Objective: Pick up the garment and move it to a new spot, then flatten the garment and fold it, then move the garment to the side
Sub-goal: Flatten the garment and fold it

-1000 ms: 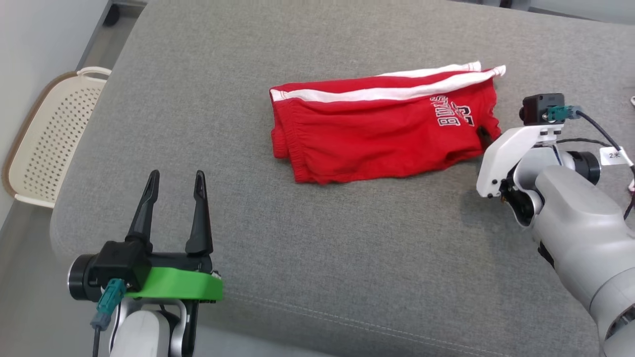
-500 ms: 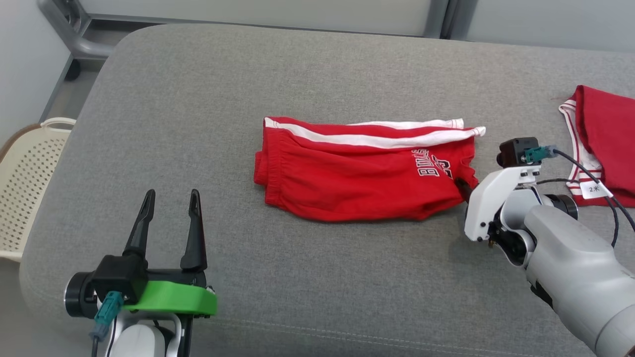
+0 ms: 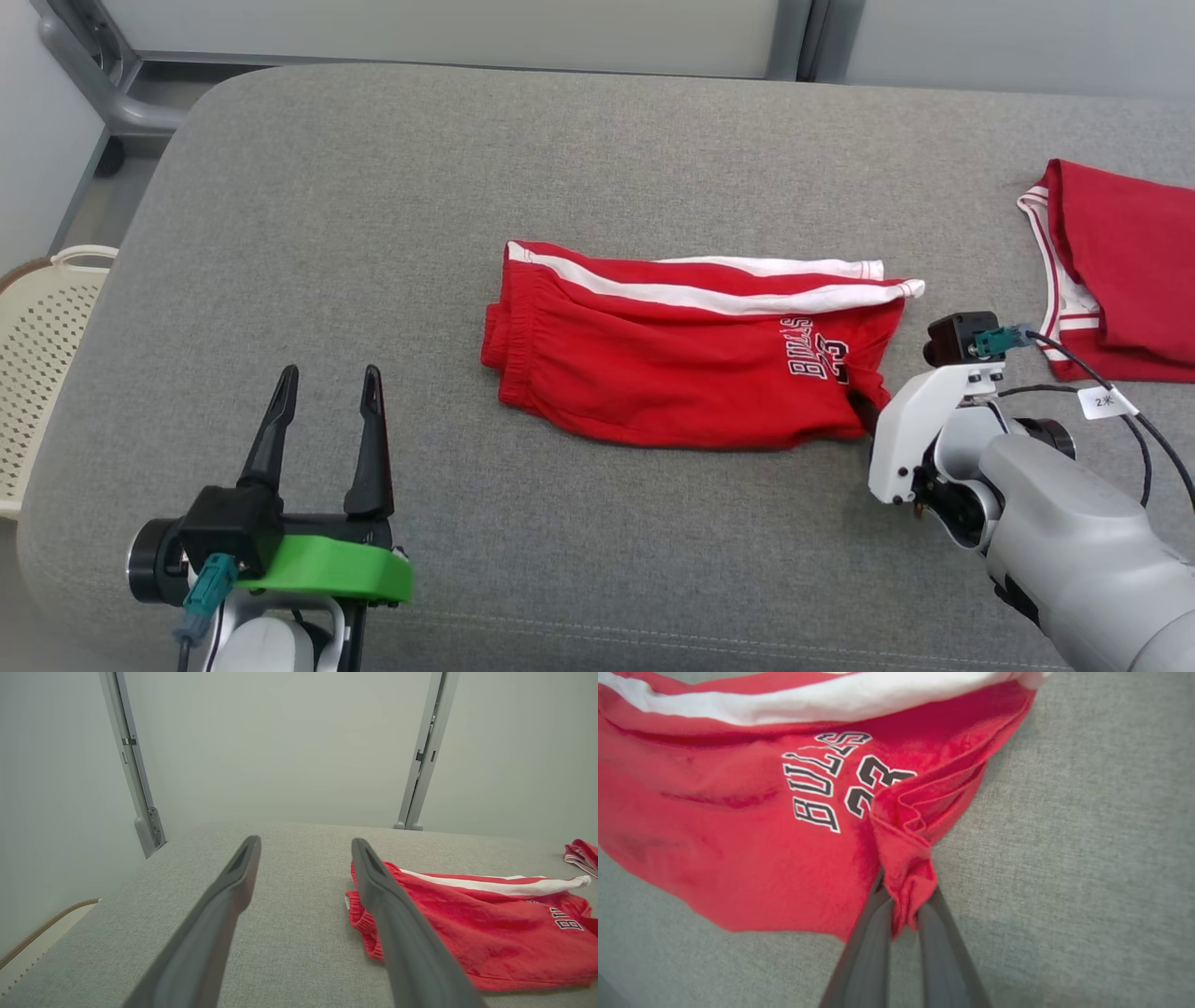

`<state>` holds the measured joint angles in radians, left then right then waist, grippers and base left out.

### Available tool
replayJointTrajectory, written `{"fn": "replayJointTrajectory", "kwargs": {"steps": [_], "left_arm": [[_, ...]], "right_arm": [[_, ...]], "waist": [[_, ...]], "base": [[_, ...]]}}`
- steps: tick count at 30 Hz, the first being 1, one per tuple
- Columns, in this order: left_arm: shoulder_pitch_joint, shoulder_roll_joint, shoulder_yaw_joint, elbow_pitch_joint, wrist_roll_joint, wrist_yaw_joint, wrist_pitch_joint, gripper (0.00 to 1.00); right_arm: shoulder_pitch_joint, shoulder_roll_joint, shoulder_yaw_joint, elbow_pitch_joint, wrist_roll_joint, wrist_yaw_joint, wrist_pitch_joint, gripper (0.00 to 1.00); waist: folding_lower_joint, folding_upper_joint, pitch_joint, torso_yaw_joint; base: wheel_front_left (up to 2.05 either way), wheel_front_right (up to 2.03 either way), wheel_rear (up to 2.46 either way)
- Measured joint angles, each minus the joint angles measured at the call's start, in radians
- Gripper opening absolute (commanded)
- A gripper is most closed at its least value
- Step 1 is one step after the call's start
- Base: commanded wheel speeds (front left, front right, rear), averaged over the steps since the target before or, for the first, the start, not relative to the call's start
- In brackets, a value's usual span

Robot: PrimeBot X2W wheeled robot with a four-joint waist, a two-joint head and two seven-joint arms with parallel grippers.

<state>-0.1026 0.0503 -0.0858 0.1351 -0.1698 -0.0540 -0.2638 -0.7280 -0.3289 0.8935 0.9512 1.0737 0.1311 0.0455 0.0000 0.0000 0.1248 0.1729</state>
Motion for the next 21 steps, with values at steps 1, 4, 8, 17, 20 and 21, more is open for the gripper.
{"fn": "replayJointTrajectory", "kwargs": {"steps": [1,4,8,17,20,21], "left_arm": [[0.0,0.0,0.001,0.002,0.0,-0.001,0.0,1.0],[-0.001,0.0,0.004,0.008,0.001,-0.004,0.0,1.0],[0.0,0.0,0.015,0.016,0.003,-0.005,0.0,1.0],[0.024,0.0,0.035,0.008,0.01,-0.006,0.0,1.0],[0.033,0.0,0.042,0.003,0.013,-0.006,0.0,1.0],[0.035,0.0,0.045,0.002,0.013,-0.006,0.0,1.0]], "right_arm": [[0.004,0.002,0.003,-0.001,0.005,0.0,0.003,0.0],[0.008,0.005,0.012,-0.002,0.016,0.0,0.006,0.0],[0.009,0.005,0.025,0.006,0.014,0.0,-0.022,1.0],[0.021,-0.019,0.021,-0.029,-0.013,0.0,-0.208,1.0],[0.026,-0.031,0.011,-0.043,-0.034,0.0,-0.27,1.0],[0.027,-0.033,0.001,-0.052,-0.043,0.0,-0.285,1.0]], "waist": [[0.0,0.0,-0.001,0.0],[0.0,0.0,-0.006,0.0],[0.0,0.0,-0.018,-0.005],[0.0,0.0,-0.04,-0.041],[0.0,0.0,-0.045,-0.061],[0.0,0.0,-0.047,-0.069]], "base": [[0.0,0.0,0.0],[0.0,0.0,0.0],[0.0,0.0,0.0],[0.0,0.0,0.0],[0.0,0.0,0.0],[0.0,0.0,0.0]]}}
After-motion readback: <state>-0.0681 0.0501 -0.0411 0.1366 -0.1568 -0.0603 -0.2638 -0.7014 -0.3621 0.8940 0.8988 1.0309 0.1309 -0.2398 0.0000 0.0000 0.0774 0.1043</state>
